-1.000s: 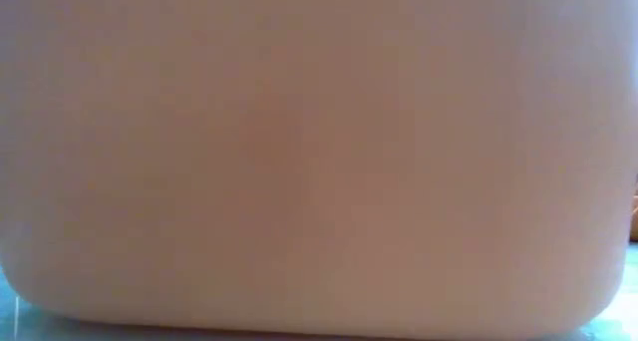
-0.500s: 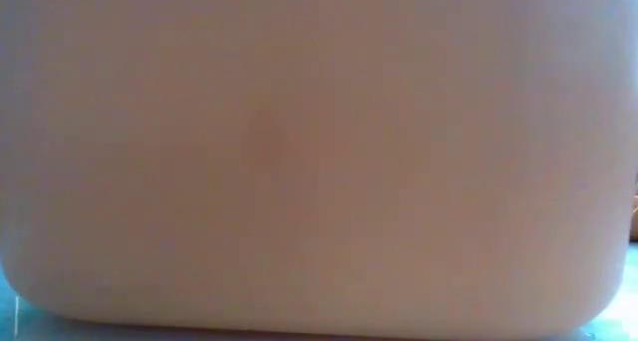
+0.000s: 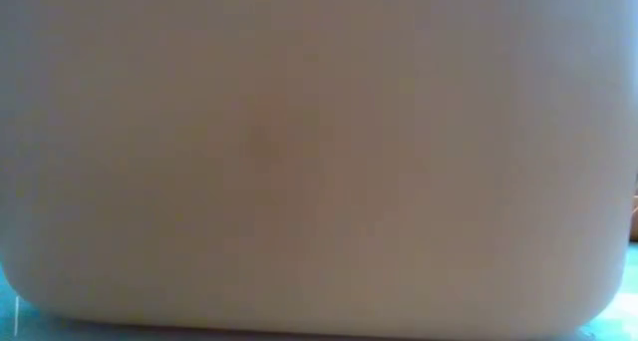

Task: Sort spices by type
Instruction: Adjust the yellow bin

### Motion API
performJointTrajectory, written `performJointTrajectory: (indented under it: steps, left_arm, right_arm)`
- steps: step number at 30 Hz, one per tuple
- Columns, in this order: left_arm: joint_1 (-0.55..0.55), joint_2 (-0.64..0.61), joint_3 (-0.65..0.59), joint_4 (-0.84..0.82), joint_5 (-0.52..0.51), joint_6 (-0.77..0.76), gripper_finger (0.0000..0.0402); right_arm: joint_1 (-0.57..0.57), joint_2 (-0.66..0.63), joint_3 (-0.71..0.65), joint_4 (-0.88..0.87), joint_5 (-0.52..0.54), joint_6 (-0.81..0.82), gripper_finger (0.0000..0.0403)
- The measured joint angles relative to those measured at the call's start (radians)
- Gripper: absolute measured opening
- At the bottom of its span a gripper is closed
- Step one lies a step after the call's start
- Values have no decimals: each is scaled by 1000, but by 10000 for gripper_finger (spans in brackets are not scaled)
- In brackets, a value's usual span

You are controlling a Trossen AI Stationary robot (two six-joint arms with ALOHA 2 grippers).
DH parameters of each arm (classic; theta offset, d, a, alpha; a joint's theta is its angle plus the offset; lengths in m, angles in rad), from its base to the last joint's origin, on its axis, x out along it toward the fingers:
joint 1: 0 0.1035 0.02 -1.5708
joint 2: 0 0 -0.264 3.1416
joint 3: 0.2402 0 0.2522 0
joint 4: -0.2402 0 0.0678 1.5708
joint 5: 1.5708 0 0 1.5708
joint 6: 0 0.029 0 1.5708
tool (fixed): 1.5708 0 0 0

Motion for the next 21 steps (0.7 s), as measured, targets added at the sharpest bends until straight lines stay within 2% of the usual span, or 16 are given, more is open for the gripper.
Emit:
performJointTrajectory:
  steps: [4, 11, 17, 21]
  left_arm:
    - [-6, 0, 0, -12, 0, -45, 211]
    - [-45, -1, 0, -7, 0, -209, 211]
    - [-115, -2, 0, 2, -22, -62, 211]
    - [-156, -2, 0, -115, -143, 3, 211]
  right_arm:
    - [-55, 78, 0, 84, -89, -97, 0]
    - [-93, 152, -1, 201, -384, -102, 0]
    - [-71, 154, -1, 211, -481, -167, 0]
    - [-68, 150, -1, 209, -512, -146, 0]
